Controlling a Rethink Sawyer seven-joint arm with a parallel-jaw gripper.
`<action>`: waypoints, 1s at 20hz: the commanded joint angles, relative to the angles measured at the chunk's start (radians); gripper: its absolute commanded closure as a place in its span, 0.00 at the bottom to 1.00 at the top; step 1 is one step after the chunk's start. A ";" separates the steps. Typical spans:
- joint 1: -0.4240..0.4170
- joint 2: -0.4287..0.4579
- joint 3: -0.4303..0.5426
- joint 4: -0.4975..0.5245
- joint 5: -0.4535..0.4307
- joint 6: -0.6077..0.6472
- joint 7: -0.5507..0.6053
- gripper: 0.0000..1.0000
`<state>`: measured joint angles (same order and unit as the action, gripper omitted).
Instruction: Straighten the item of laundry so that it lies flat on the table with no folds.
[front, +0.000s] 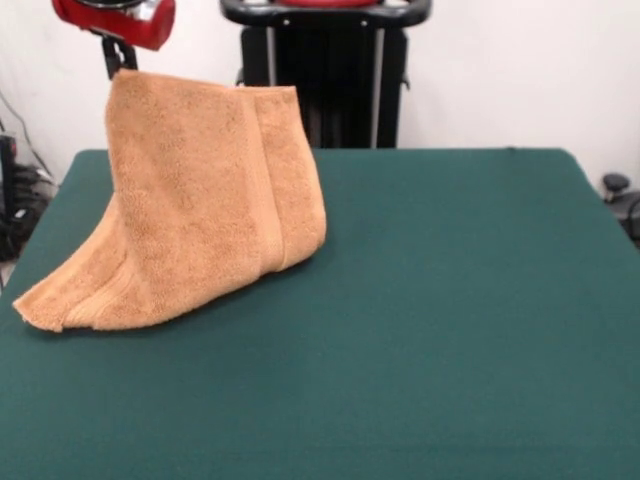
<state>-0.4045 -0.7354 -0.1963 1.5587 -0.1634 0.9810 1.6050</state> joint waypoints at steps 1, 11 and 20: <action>0.060 -0.070 -0.010 -0.018 0.015 0.202 0.158 1.00; 0.034 -0.239 -0.038 -0.135 -0.049 0.535 0.019 1.00; -0.023 -0.227 -0.003 -0.021 -0.029 0.407 0.017 1.00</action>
<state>-0.4285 -0.9840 -0.2454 1.4482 -0.1817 1.4120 1.6050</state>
